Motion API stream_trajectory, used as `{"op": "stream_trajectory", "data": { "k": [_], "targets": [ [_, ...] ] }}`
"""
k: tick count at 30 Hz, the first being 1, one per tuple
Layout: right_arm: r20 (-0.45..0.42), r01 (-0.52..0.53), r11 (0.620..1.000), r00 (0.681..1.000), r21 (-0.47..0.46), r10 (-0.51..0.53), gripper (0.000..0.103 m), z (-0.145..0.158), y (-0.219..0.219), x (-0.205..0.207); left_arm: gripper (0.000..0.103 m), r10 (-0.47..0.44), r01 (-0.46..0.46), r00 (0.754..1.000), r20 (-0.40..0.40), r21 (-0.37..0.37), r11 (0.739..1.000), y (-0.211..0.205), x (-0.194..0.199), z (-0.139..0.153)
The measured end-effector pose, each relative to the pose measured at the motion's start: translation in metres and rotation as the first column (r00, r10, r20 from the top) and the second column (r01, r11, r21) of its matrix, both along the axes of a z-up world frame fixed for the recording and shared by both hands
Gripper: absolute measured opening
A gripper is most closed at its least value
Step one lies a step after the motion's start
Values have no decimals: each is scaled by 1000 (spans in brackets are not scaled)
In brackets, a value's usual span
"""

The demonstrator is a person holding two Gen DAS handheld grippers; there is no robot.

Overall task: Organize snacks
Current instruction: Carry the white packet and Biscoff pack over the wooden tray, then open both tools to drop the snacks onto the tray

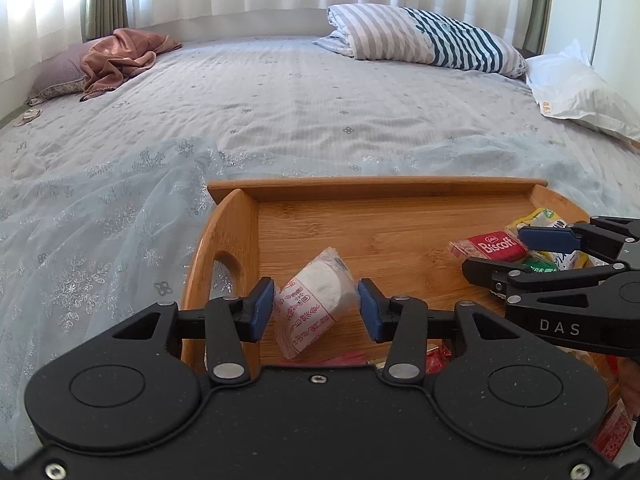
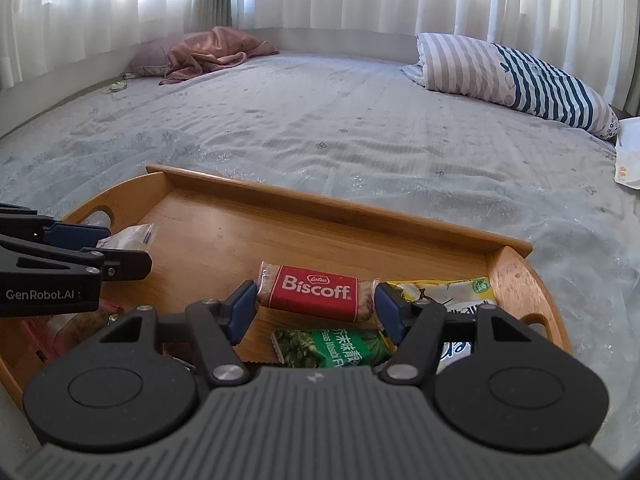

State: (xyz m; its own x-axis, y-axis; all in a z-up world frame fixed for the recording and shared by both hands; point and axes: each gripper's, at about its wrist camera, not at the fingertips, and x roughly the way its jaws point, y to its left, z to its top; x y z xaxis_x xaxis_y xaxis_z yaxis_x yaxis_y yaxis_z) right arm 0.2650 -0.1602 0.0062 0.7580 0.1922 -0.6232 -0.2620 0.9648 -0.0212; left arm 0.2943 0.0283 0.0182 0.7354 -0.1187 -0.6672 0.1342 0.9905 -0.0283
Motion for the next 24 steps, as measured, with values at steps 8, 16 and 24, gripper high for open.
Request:
{"op": "stream_trajectory", "data": {
  "k": [8,16,24],
  "targets": [
    [-20,6,1000,1000,-1,-6,68,-4,-1,2,45,-1,1,1000,1,5,1000,-1,0,0],
    [-32,6,1000,999,-9,-6,68,-5,1,4,46,0,0,1000,7,24,1000,-4,-1,-2],
    [-29,5,1000,1000,2,-5,80,-5,0,4,53,9,-9,1000,7,19,1000,-6,-3,-4]
  ]
}}
